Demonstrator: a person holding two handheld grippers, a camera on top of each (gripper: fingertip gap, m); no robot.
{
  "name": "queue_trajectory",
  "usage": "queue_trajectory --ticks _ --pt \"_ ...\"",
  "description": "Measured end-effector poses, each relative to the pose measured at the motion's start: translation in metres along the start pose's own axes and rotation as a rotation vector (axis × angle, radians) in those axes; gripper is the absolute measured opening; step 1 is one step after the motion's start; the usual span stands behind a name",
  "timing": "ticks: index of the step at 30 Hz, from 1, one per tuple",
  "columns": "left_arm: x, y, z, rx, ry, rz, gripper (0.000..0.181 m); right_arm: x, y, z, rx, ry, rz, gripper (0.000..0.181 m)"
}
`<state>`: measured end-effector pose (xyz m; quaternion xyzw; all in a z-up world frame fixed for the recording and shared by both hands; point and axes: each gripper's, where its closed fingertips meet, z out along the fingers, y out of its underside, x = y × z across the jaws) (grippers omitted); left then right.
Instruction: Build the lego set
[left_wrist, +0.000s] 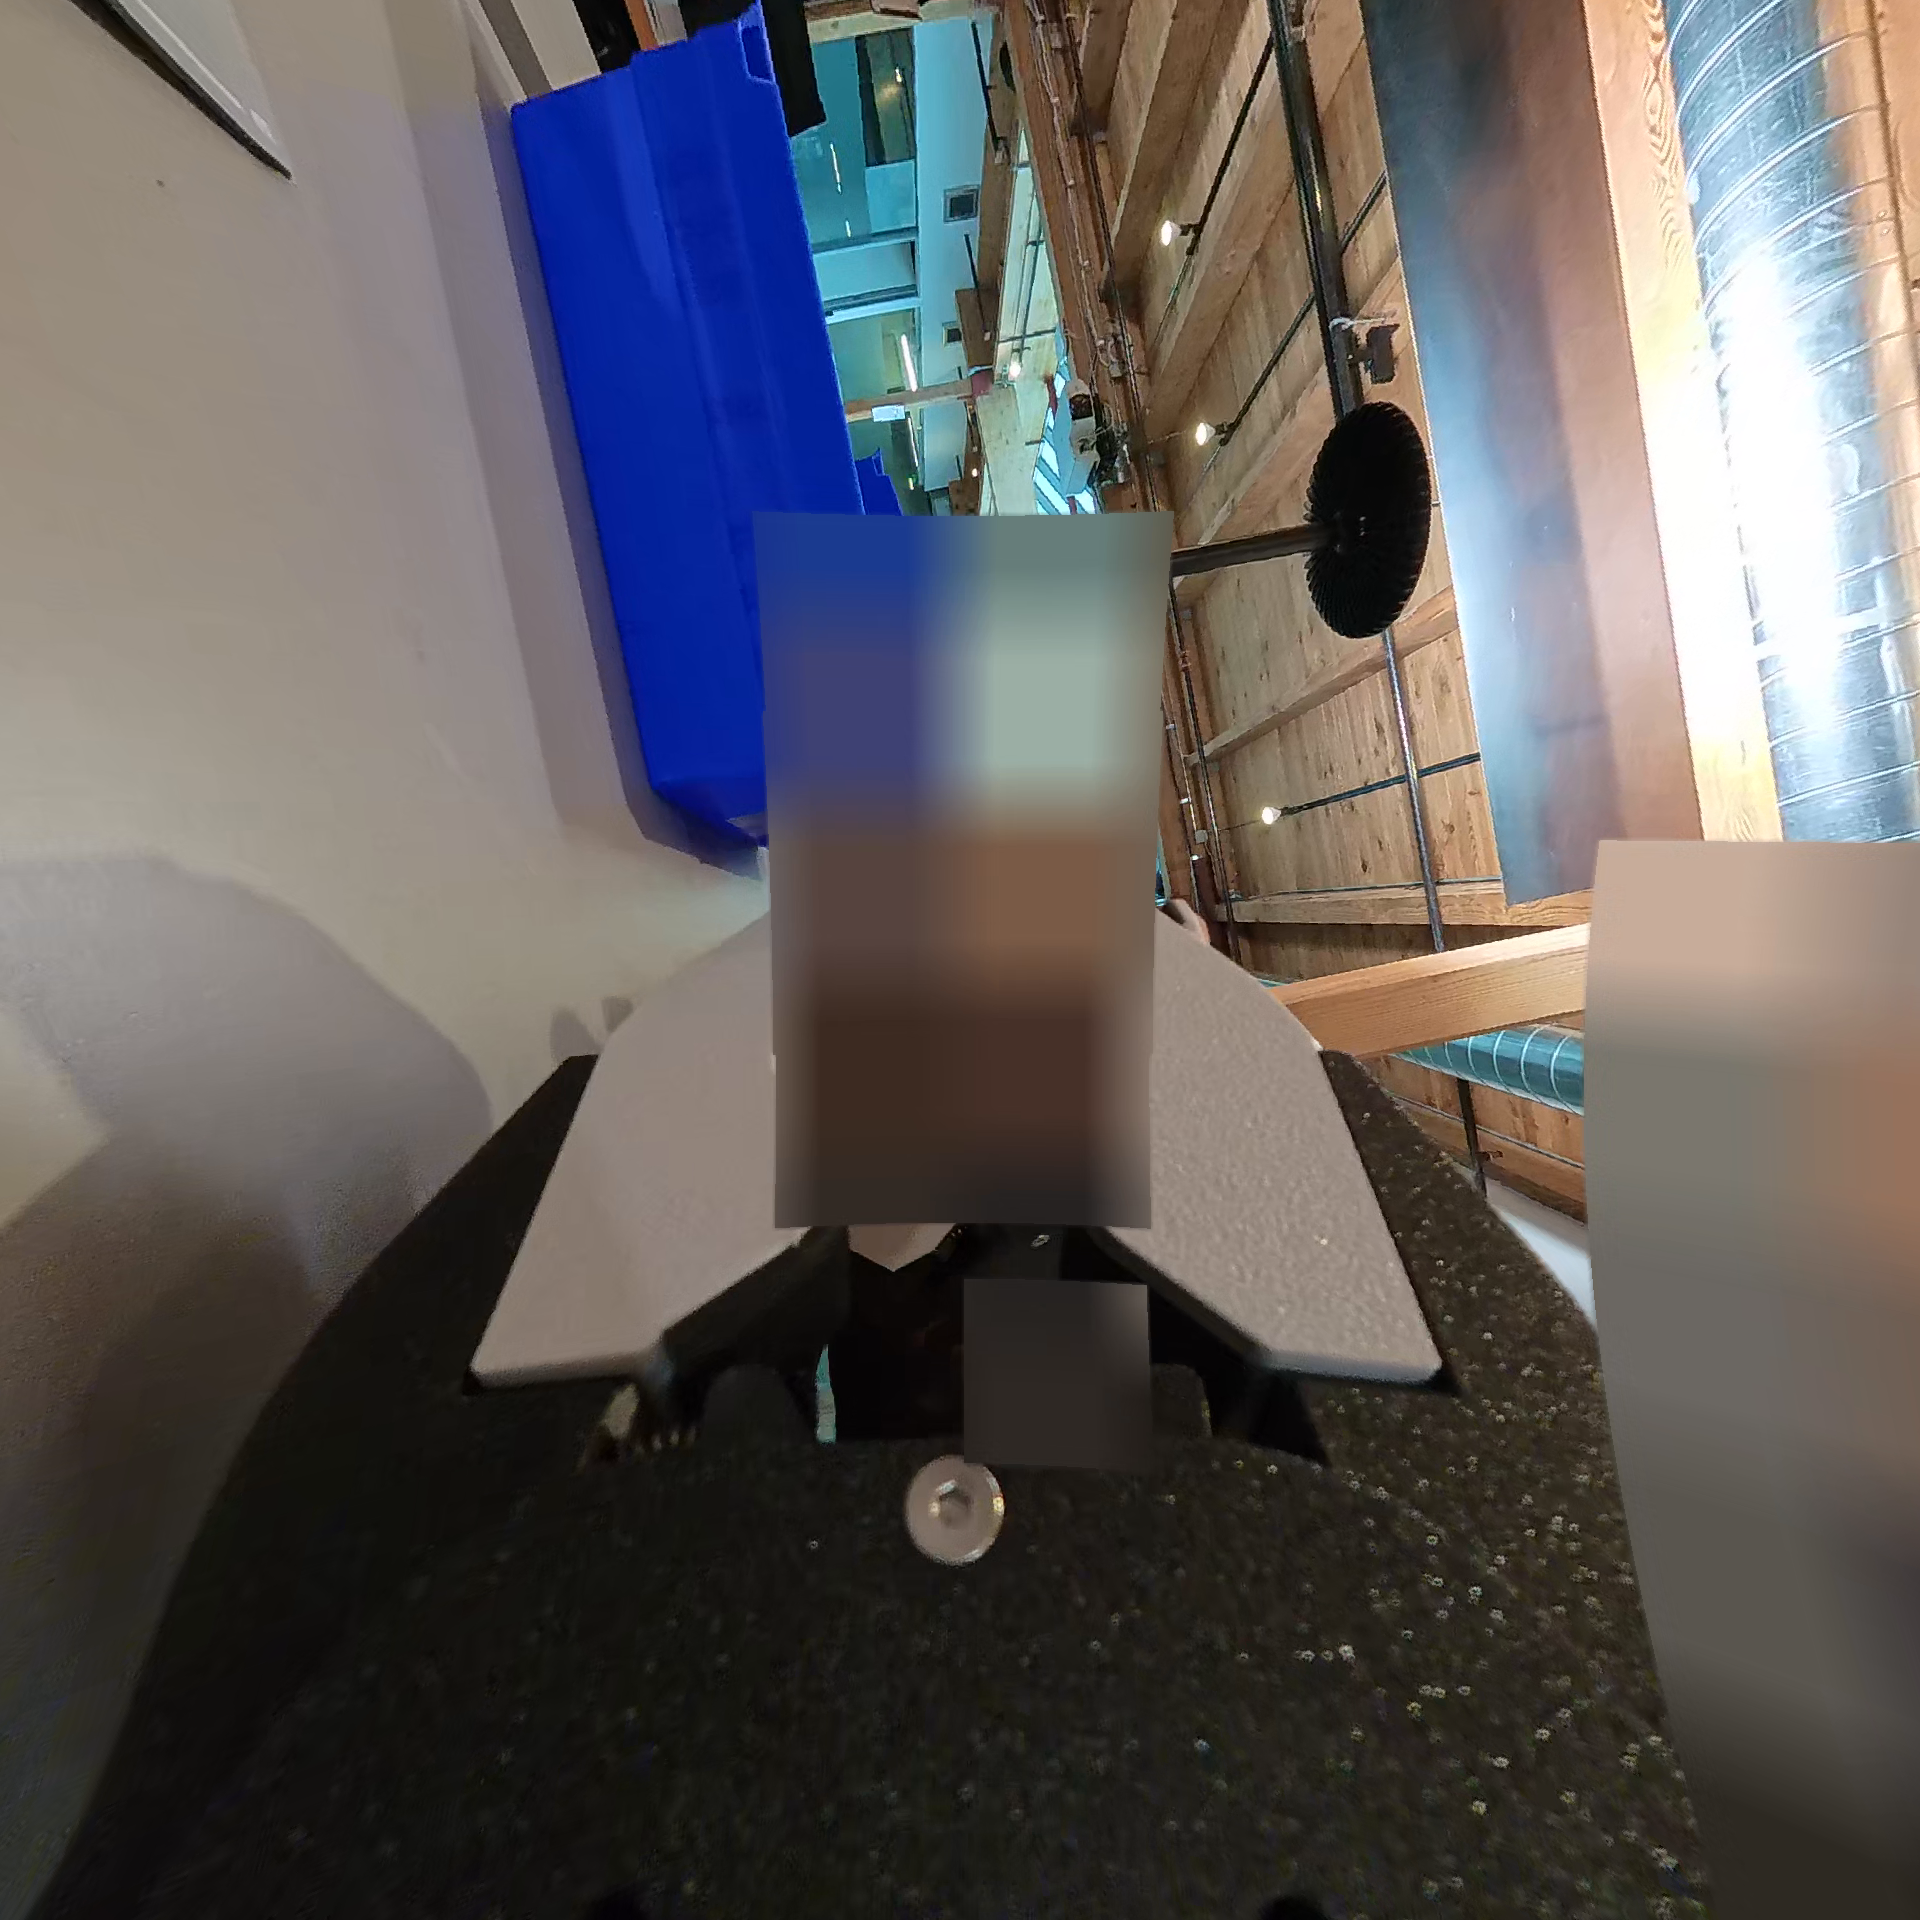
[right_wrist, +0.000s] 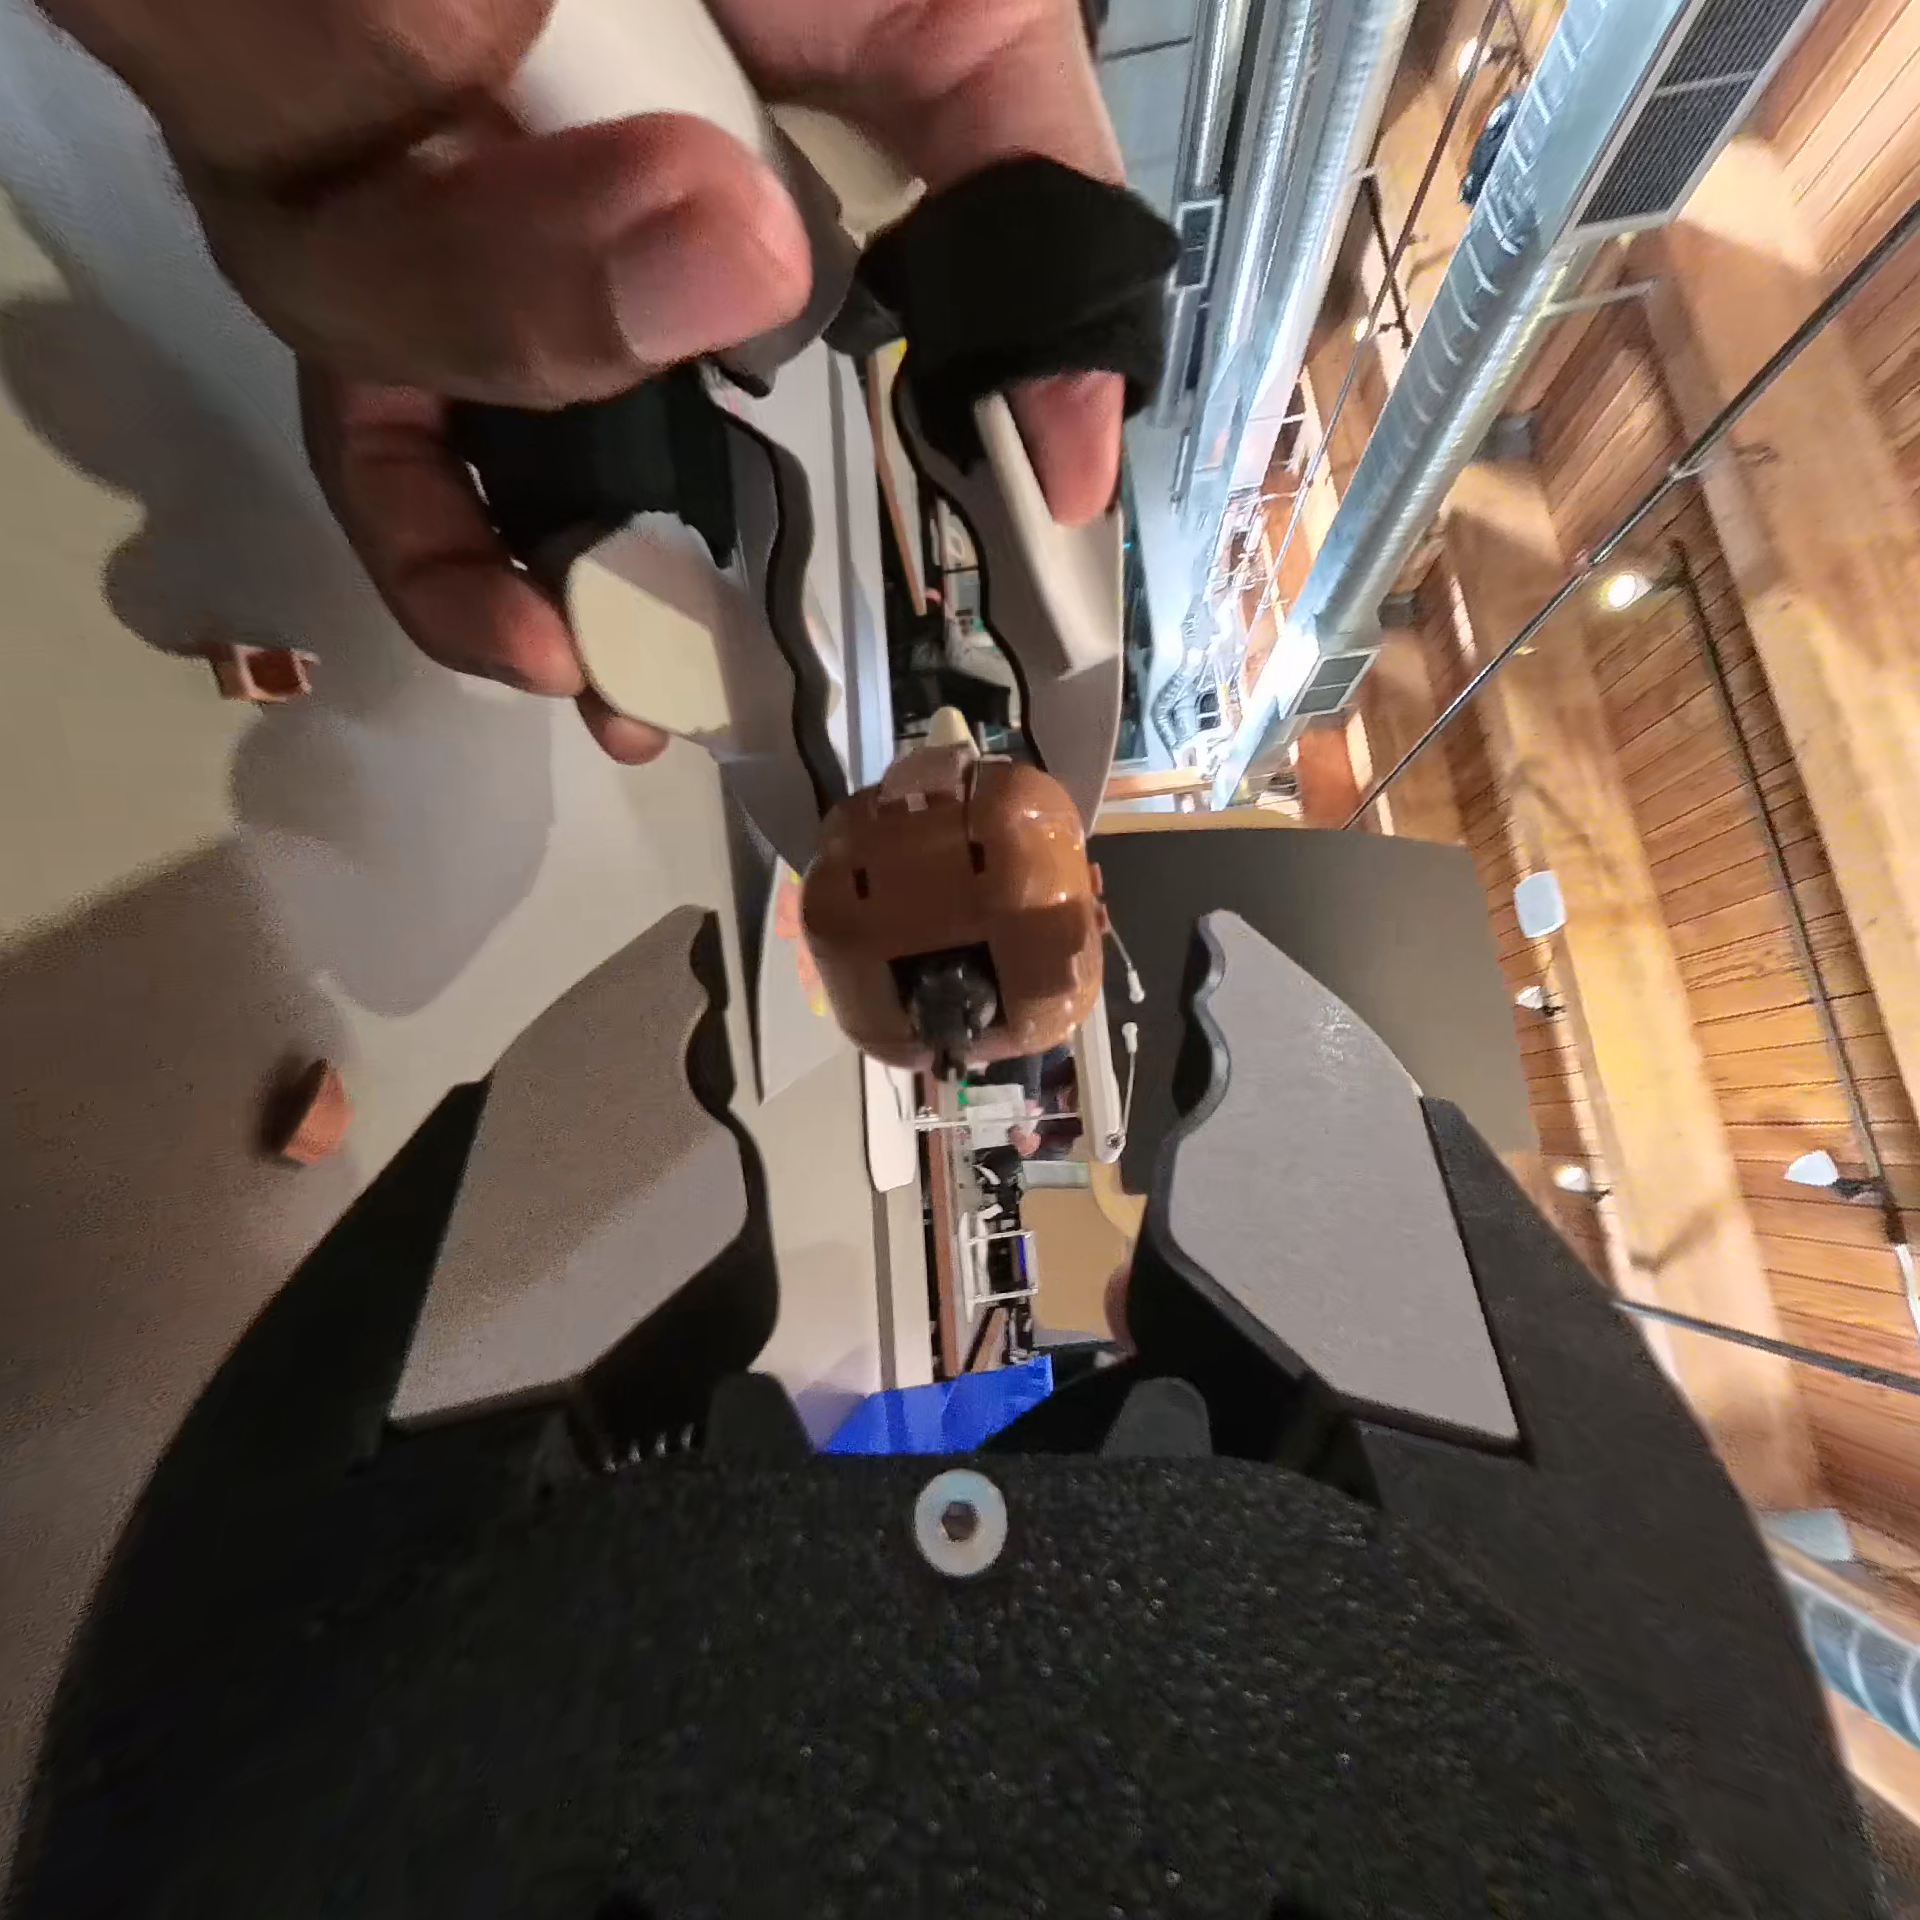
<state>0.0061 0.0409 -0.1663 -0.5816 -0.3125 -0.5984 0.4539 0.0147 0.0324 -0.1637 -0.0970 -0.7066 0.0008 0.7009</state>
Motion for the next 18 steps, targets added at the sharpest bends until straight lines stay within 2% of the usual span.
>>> queue_trajectory --ticks 3,10,18 --pt "0.0007 0.0017 0.0001 -0.003 -0.004 0.007 0.047 -0.0001 -0.0029 0.0039 0.007 0.03 -0.053 0.082" --pt "0.0 0.0049 0.0014 -0.016 -0.007 0.005 0.047 -0.0001 -0.0026 0.0074 -0.003 0.066 -0.093 0.06" --pt "0.0023 0.0059 0.005 -0.034 -0.018 0.032 0.047 0.0019 -0.0027 0.0058 0.01 0.061 -0.066 0.058"
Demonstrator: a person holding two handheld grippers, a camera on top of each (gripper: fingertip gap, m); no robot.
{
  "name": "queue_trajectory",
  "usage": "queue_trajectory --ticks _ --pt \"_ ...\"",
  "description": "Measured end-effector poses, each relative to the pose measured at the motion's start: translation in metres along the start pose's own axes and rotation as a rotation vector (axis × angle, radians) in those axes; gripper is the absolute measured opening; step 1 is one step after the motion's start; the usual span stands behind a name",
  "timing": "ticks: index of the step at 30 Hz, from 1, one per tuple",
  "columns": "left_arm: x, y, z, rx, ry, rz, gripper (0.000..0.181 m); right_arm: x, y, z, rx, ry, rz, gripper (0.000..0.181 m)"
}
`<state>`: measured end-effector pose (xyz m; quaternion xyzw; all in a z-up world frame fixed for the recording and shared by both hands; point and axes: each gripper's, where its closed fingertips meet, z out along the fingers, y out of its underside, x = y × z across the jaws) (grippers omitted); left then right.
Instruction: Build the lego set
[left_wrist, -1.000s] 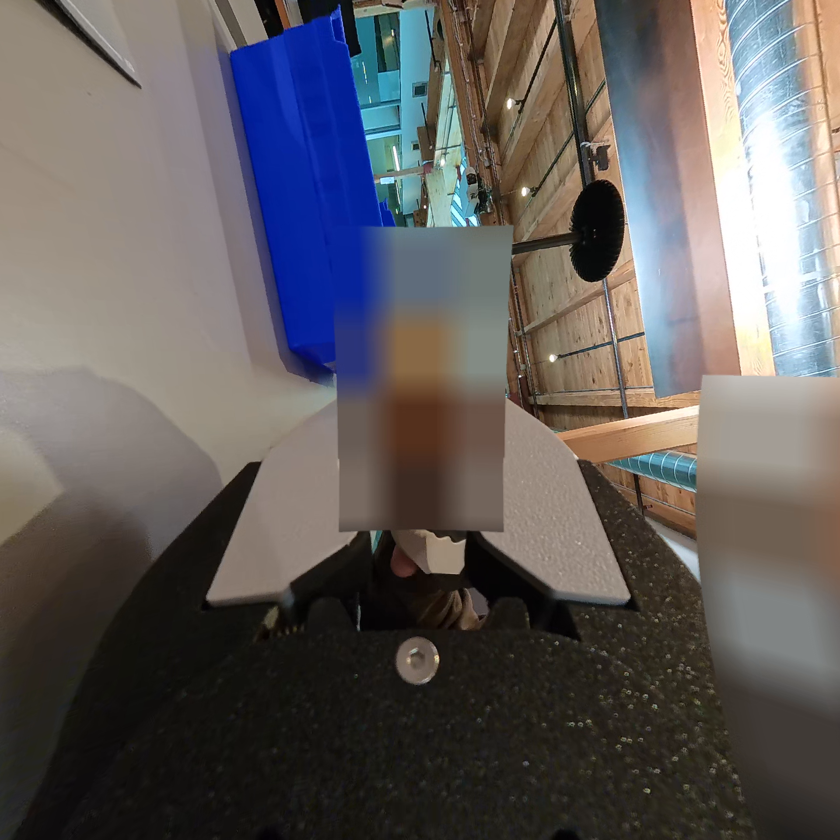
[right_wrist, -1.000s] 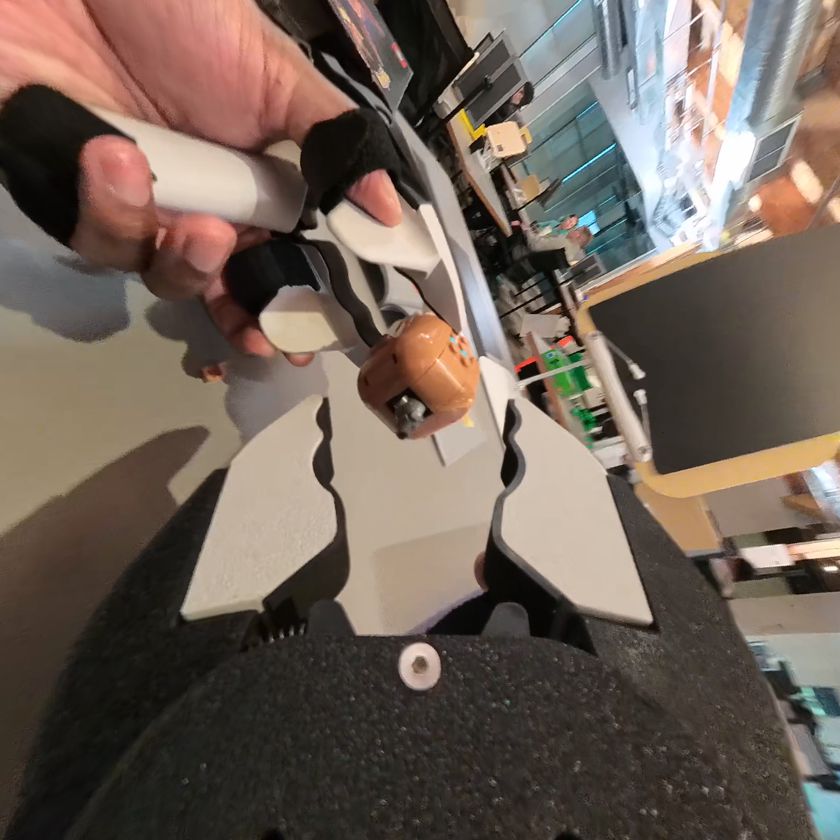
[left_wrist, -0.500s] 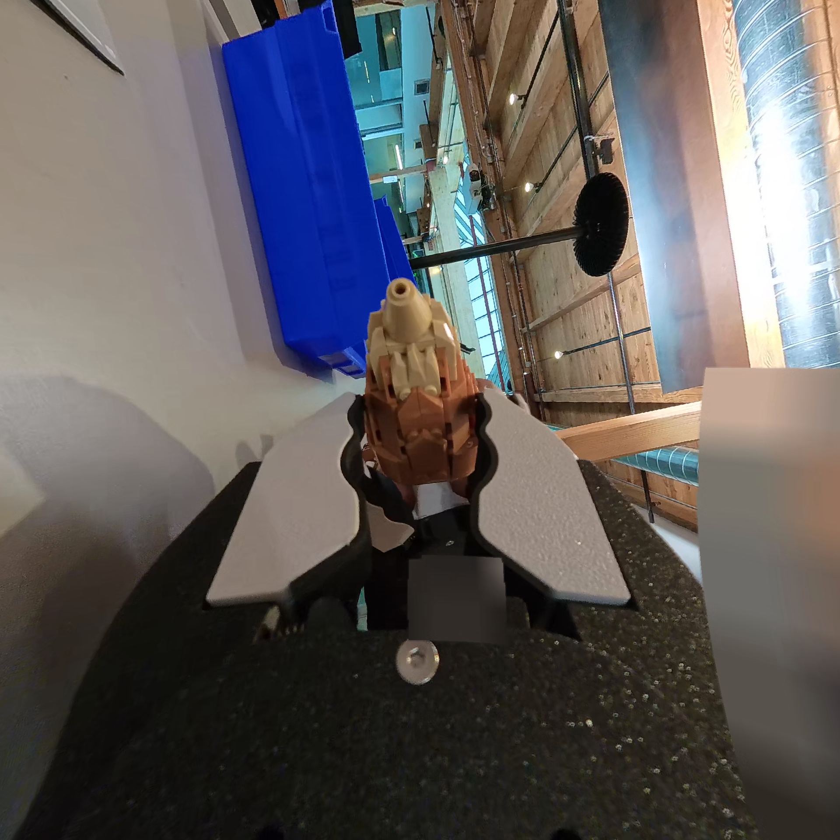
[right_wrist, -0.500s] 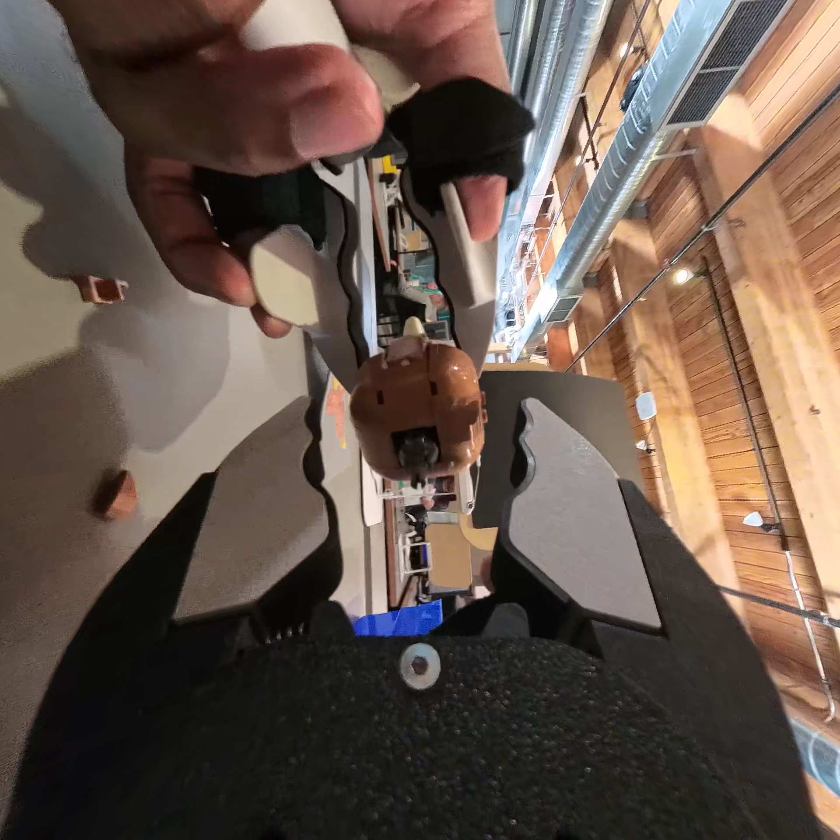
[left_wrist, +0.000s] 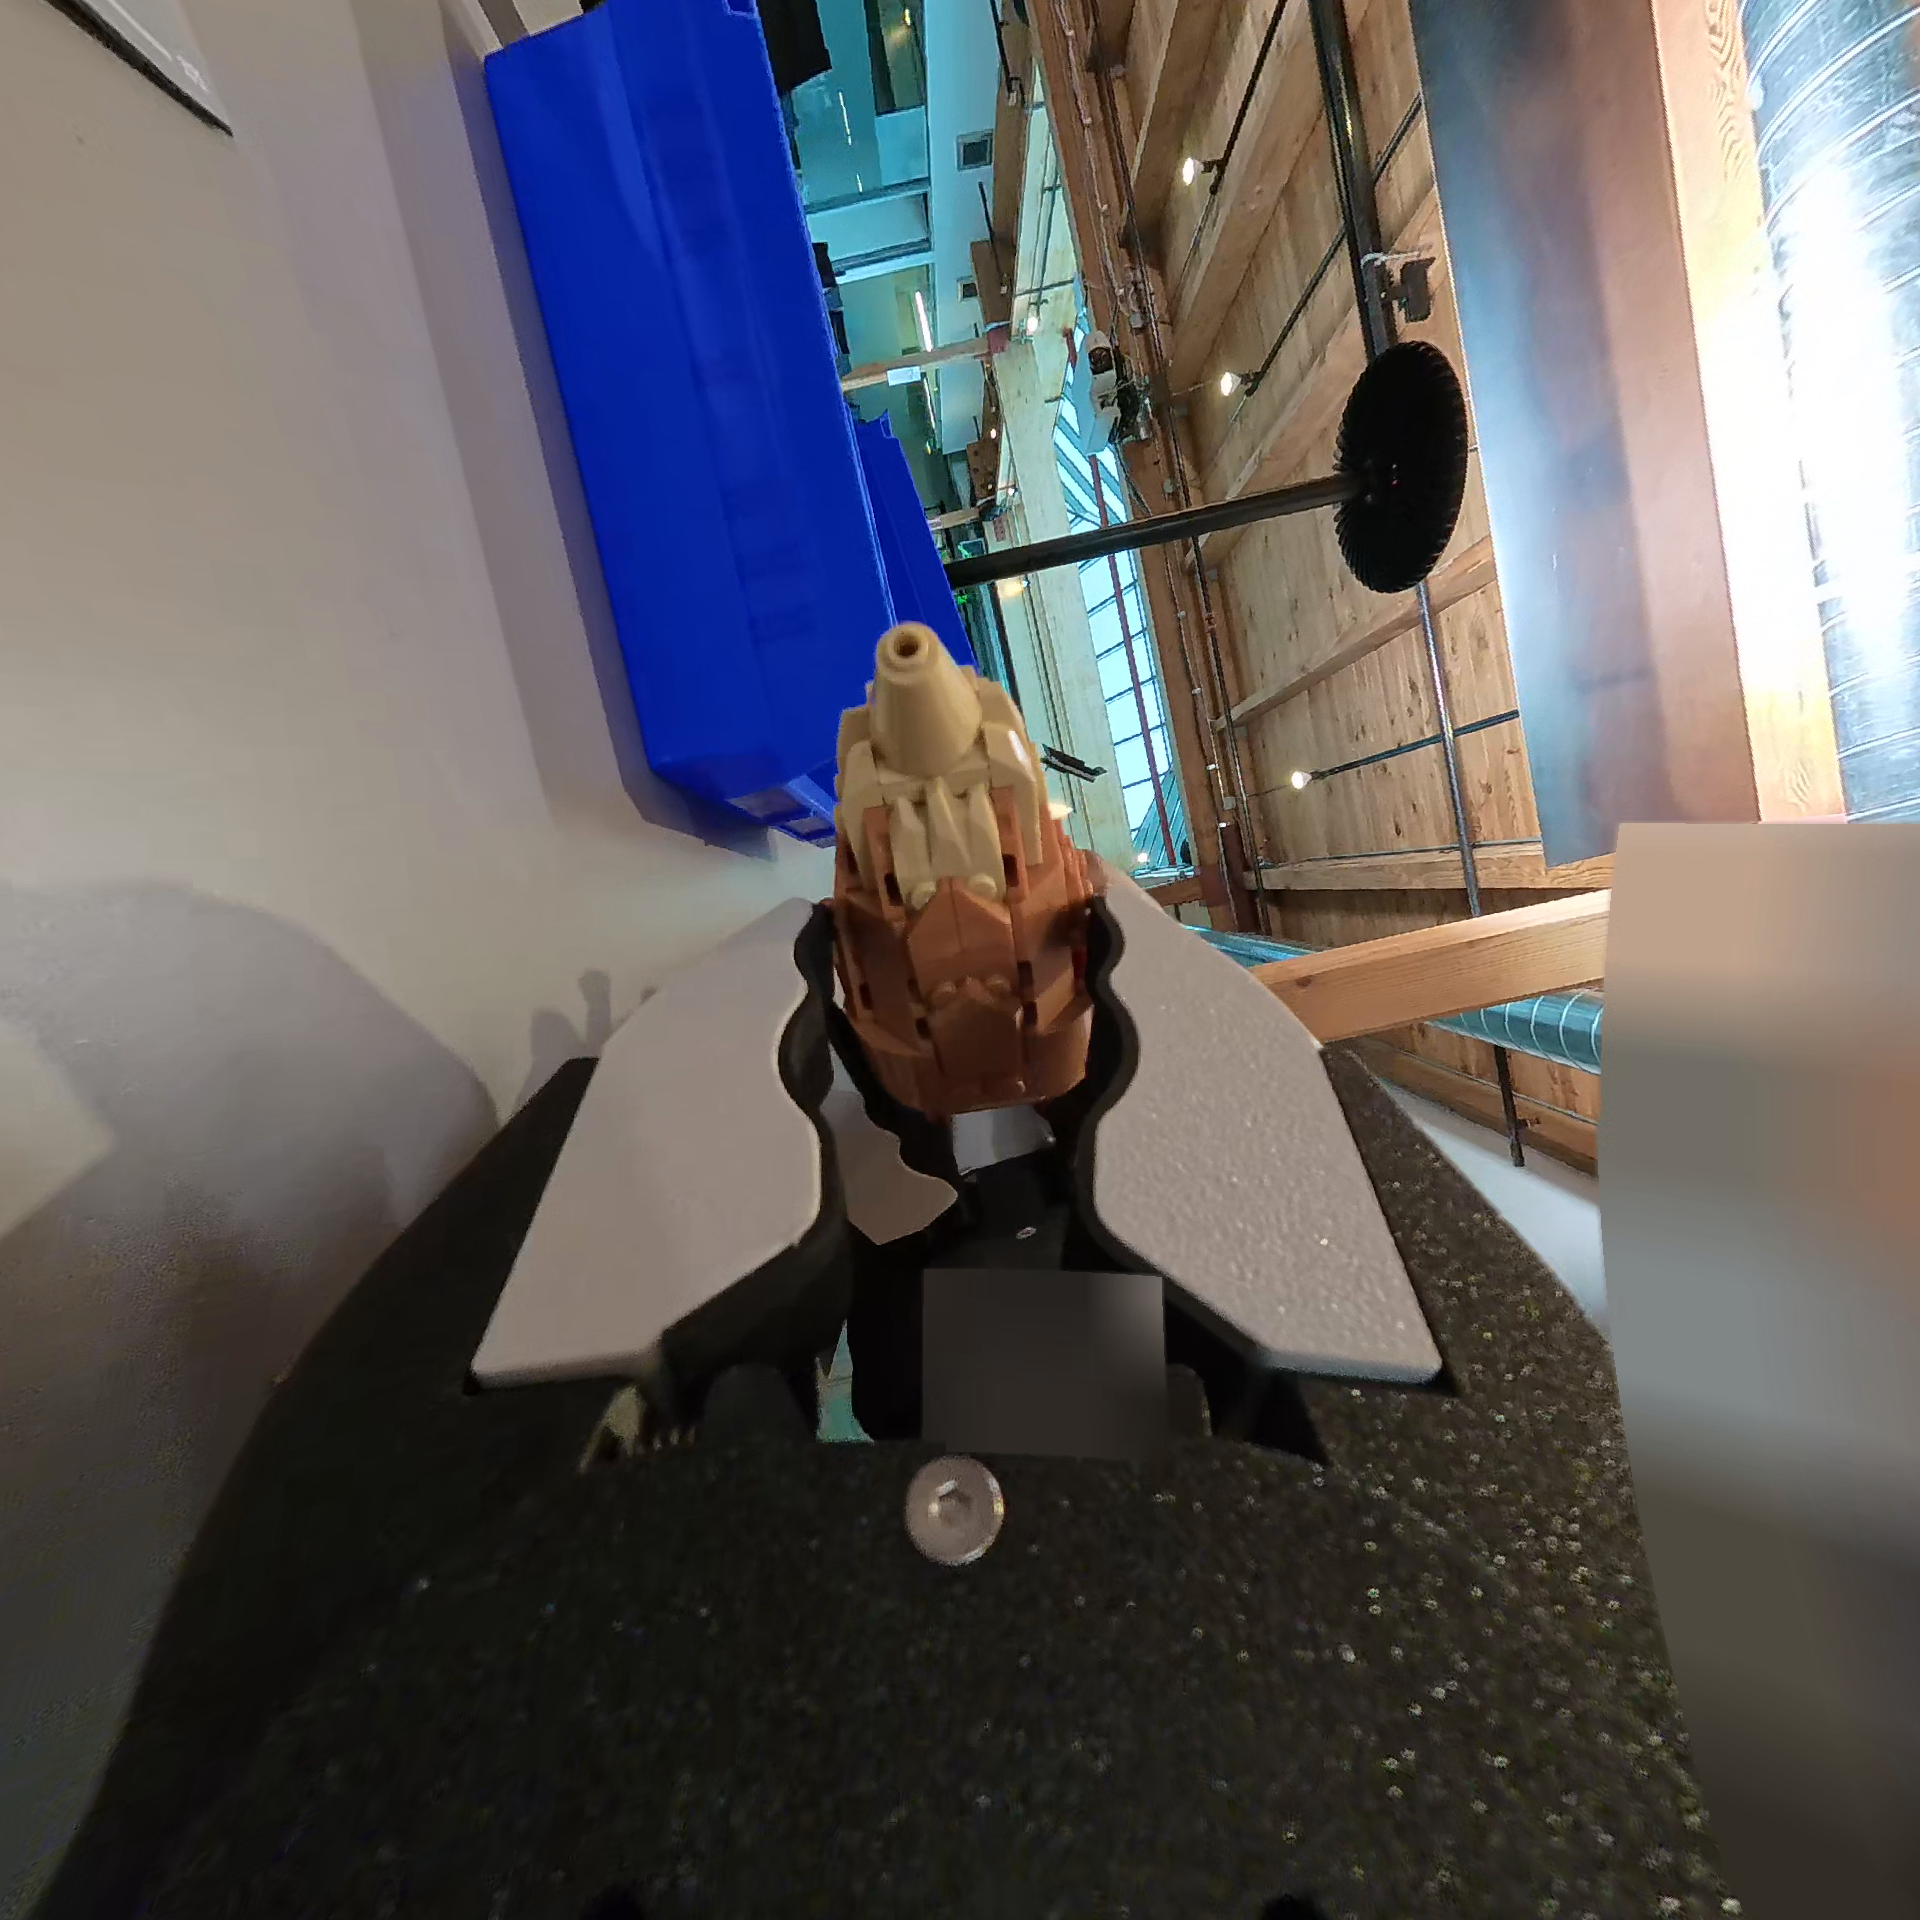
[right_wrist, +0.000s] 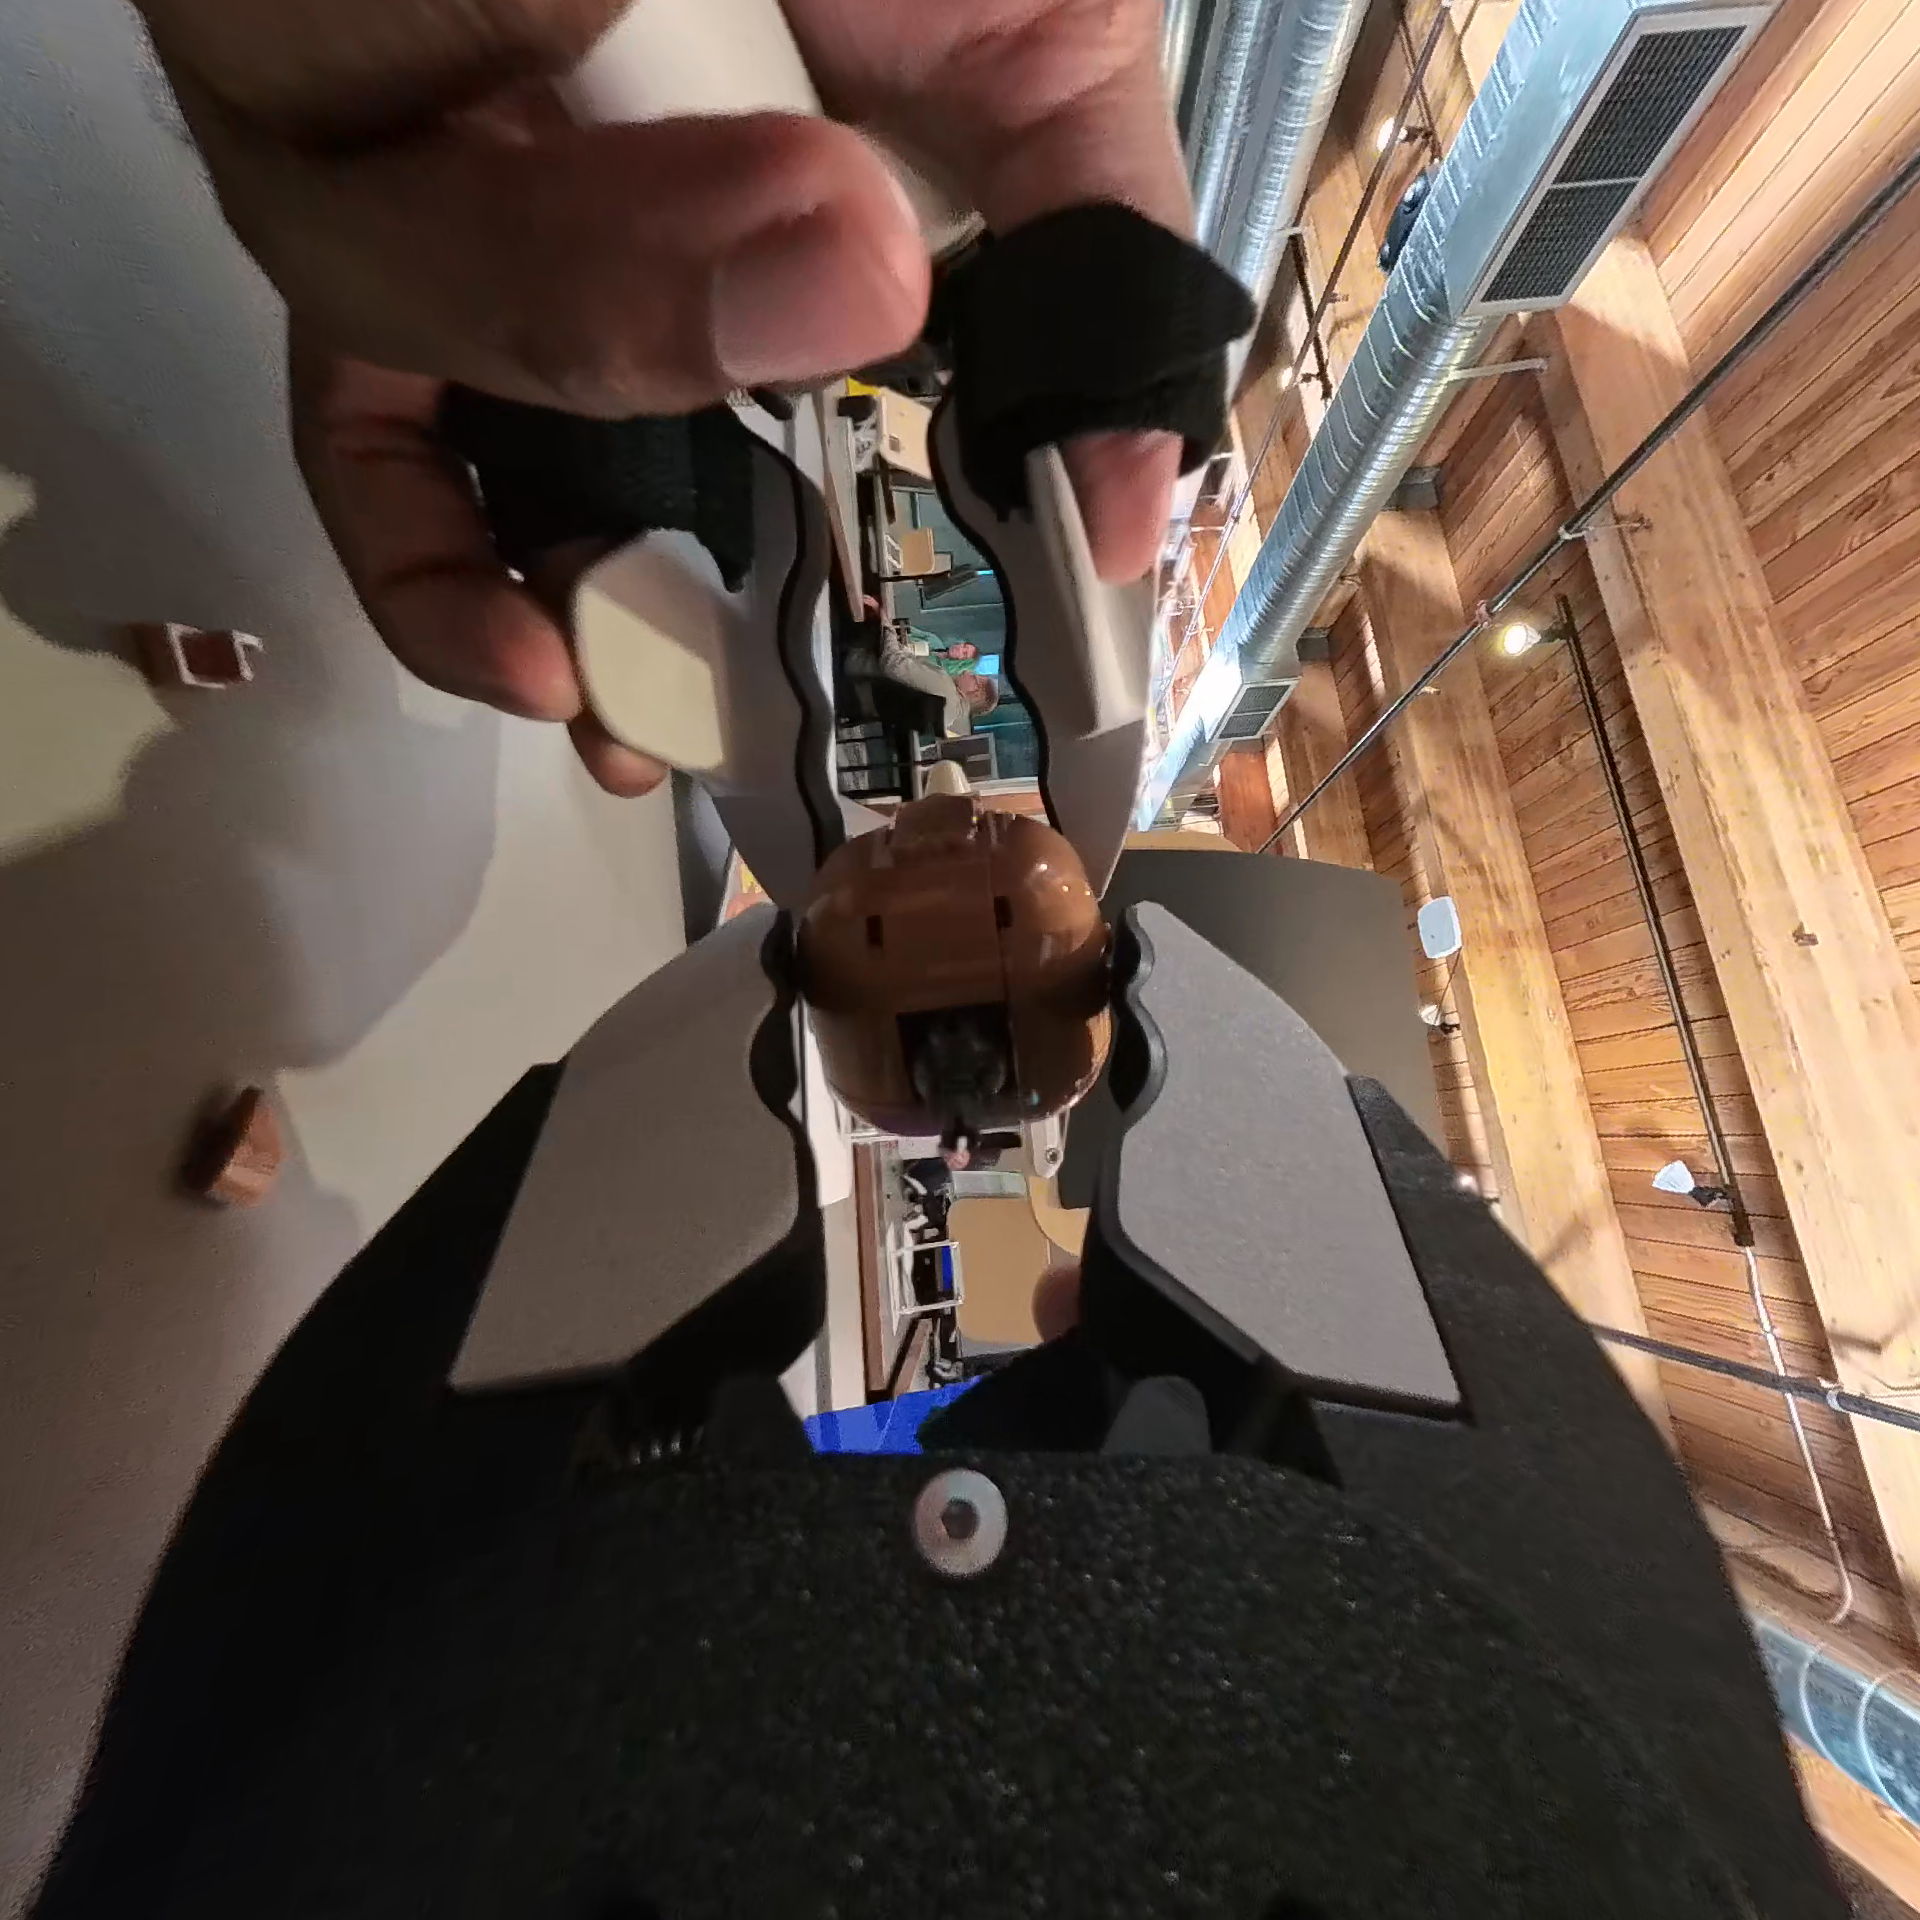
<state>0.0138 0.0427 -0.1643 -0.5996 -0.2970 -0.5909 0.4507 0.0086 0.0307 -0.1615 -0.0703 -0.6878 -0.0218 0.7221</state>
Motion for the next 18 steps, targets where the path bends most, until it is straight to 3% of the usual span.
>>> queue_trajectory --ticks 18 --pt "0.0031 -0.0011 0.0053 0.002 0.0 -0.002 0.047 0.004 0.0035 -0.0002 -0.001 -0.036 0.035 0.057"
